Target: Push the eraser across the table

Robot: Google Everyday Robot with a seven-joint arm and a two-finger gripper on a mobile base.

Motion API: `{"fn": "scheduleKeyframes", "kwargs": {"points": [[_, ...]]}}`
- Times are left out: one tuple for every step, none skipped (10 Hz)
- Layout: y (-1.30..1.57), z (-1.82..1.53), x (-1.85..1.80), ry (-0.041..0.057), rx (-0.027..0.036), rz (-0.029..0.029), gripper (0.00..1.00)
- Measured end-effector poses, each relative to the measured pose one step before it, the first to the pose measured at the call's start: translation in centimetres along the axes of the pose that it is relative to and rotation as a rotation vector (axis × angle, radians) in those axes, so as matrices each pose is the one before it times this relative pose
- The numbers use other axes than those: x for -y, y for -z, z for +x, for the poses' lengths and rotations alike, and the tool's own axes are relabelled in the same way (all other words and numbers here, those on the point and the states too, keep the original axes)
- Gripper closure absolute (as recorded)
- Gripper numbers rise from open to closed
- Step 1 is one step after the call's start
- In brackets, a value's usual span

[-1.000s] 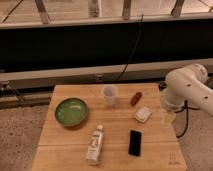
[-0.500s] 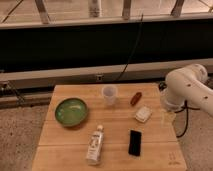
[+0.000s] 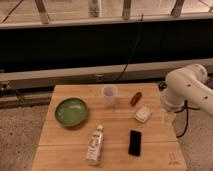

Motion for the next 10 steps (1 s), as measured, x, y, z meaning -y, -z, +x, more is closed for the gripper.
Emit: {"fn": "scheduleKeyframes", "kwargs": {"points": [[-0.88, -0.329, -0.384, 0.0085, -0.00565, -0.0025, 0.2], [-1.125, -0.427, -0.329, 0.00769, -0.00231, -0.00209, 0.2], [-1.052, -0.286, -0.323, 0.00664, -0.0024, -0.00275, 0.2], [-0.481, -0.148, -0.25, 0.00475, -0.00081, -0.00267, 0.2], [-0.18, -0.17, -0.073, 0.00256, 0.00207, -0.00073, 0.2], [-0.308, -0.171, -0.123, 0.0036, 0.00124, -0.00301, 0.2], [-0.35, -0.217, -0.143, 0.00263, 0.00304, 0.00068, 0.2], [-0.54, -0.009, -0.397, 0.00037, -0.00133, -0.0022, 0.2], [-0.767, -0.152, -0.294, 0.00144, 0.00056, -0.00069, 0.2], [-0.57, -0.222, -0.157, 0.00249, 0.00014, -0.00097, 0.2]]}}
